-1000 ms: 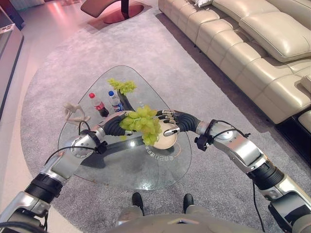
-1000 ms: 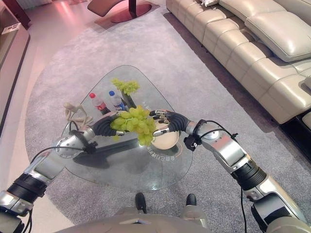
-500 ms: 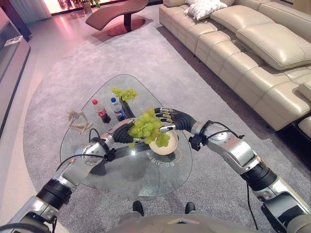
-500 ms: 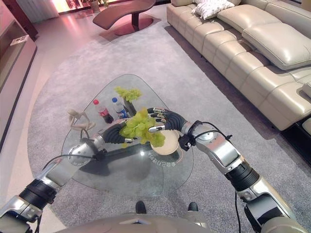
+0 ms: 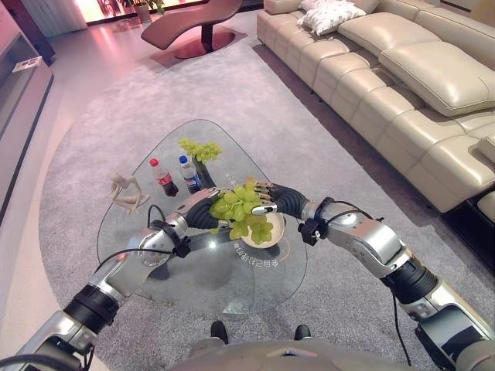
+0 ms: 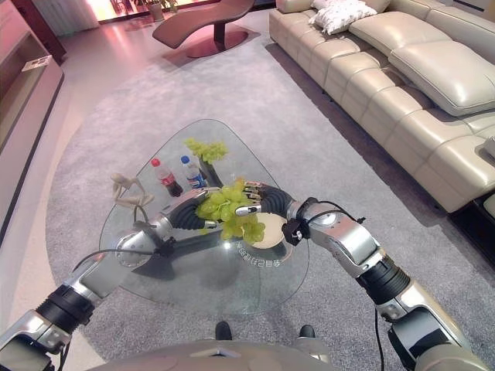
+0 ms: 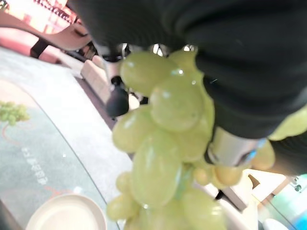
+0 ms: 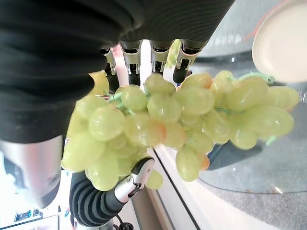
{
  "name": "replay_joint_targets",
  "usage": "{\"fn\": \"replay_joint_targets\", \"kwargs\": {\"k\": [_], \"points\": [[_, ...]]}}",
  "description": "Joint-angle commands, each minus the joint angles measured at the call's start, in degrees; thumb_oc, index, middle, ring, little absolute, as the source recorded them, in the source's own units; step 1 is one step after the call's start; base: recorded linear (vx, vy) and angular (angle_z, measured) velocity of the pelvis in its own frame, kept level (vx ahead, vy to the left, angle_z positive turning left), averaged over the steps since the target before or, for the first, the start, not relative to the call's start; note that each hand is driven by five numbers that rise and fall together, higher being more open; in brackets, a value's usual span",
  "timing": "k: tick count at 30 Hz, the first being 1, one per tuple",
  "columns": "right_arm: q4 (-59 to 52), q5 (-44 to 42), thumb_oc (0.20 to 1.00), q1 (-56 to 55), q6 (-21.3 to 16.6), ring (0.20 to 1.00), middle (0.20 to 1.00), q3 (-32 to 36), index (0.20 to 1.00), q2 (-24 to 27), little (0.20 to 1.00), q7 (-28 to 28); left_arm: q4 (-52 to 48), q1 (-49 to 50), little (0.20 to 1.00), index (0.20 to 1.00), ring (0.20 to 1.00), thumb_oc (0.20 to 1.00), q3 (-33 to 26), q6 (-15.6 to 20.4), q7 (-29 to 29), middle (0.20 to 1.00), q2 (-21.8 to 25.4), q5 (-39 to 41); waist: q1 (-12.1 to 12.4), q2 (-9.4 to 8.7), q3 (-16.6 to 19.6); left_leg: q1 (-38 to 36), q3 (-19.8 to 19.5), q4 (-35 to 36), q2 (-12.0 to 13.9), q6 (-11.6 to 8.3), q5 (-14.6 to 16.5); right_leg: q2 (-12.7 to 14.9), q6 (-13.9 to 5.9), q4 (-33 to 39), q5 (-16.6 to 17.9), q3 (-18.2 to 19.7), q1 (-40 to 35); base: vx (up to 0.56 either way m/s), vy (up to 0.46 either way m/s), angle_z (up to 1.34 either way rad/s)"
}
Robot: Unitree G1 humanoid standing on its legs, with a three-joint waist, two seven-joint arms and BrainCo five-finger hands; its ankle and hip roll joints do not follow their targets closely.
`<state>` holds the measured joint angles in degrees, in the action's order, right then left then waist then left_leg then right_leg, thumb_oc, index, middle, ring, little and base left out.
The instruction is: Pick up fruits into the plate
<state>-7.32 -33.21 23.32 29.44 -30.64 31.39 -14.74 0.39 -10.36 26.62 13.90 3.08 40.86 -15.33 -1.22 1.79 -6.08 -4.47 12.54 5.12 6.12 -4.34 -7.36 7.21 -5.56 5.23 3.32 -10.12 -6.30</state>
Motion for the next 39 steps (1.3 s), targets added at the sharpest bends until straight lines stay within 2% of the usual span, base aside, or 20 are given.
{"fn": "replay_joint_targets", "kwargs": {"k": [1, 6, 10, 17, 26, 27, 32, 39], "points": [[-4.2, -6.2, 1.0, 2.6, 1.2, 1.0, 1.0, -7.3, 1.0, -7.2, 1.0, -10.0, -1.9, -14.1, 0.2, 0.2, 0.2, 0.2, -1.6, 4.0, -5.3, 0.2, 0.1, 1.6, 0.9, -2.7, 0.8, -1.9, -0.6, -0.6, 3.8, -1.78, 4.0, 5.2, -2.64, -2.5, 0.2, -3.9, -0.1, 0.0, 0.0, 0.0], [-4.9, -4.2, 1.0, 2.5, 4.3, 1.0, 1.0, -8.3, 1.0, -4.2, 1.0, -16.2, -3.7, -16.0, 0.2, 0.2, 0.2, 0.2, -3.7, 4.1, -3.9, 0.2, 4.5, 4.1, 1.1, -2.94, 1.3, -1.7, -0.9, -0.5, 3.7, -1.98, 3.7, 5.2, -2.63, -2.2, 0.1, -4.2, -0.4, 0.0, 0.0, 0.0], [-5.4, -3.3, 1.0, 3.2, 5.2, 1.0, 1.0, -8.7, 1.0, -2.5, 1.0, -18.4, -5.0, -16.7, 0.2, 0.2, 0.2, 0.2, -4.9, 3.3, -1.8, 0.2, 5.7, 8.4, 1.2, -3.06, 1.6, -1.7, -1.1, -0.4, 3.7, -2.08, 3.4, 5.1, -2.56, -2.1, 0.2, -4.4, -0.5, 0.01, -0.003, 0.02], [-4.3, -2.5, 1.0, 3.6, 5.3, 1.0, 1.0, -9.2, 1.0, -3.3, 1.0, -21.6, -6.8, -17.0, 0.2, 0.2, 0.2, 0.2, -5.7, 2.3, 1.5, 0.2, 3.6, 12.3, 1.4, -3.14, 2.1, -1.5, -1.1, -0.4, 3.7, -2.11, 3.3, 5.1, -2.45, -1.9, 0.3, -4.5, -0.7, 0.0, -0.001, 0.0], [-3.1, -3.7, 1.0, 3.4, 4.4, 1.0, 1.0, -9.8, 1.0, -5.5, 1.0, -19.1, -6.9, -17.7, 0.2, 0.2, 0.2, 0.2, -4.5, 1.5, 1.6, 0.2, 0.1, 13.1, 1.4, -3.31, 2.3, -1.8, -0.8, -0.4, 3.7, -2.06, 3.4, 5.3, -2.62, -1.6, 0.6, -4.7, -0.9, 0.0, 0.0, 0.0], [-3.1, -4.7, 0.2, 2.9, 3.5, 0.2, 0.2, -9.7, 0.2, -6.0, 0.2, -16.9, -7.0, -17.6, 0.2, 0.2, 0.2, 0.2, -4.3, 1.2, 1.6, 0.2, -0.5, 13.0, 1.4, -3.32, 2.3, -1.9, -0.7, -0.4, 3.7, -2.07, 3.5, 5.4, -2.66, -1.5, 0.7, -4.7, -0.9, 0.0, 0.0, 0.0], [-2.1, -4.6, 0.2, 2.5, 0.5, 0.2, 0.2, -8.4, 0.2, -7.3, 0.2, -13.8, -7.0, -17.3, 0.2, 0.2, 0.2, 0.2, -4.2, 1.0, 1.2, 0.2, -1.2, 11.4, 1.1, -3.08, 2.2, -1.8, -0.3, -0.4, 3.8, -2.09, 3.5, 5.5, -2.85, -1.3, 1.1, -4.5, -0.7, 0.0, 0.0, 0.0], [-3.5, -5.3, 0.2, 0.7, -1.7, 0.2, 0.2, -6.4, 0.2, -7.5, 0.2, -11.2, -7.8, -15.7, 0.2, 0.2, 0.2, 0.2, -5.3, 0.5, 0.8, 0.2, -0.9, 11.3, 0.7, -2.76, 2.0, -2.0, 0.2, -0.4, 3.8, -1.95, 3.6, 5.5, -2.92, -1.2, 1.2, -4.4, -0.6, 0.0, 0.0, 0.0]]}}
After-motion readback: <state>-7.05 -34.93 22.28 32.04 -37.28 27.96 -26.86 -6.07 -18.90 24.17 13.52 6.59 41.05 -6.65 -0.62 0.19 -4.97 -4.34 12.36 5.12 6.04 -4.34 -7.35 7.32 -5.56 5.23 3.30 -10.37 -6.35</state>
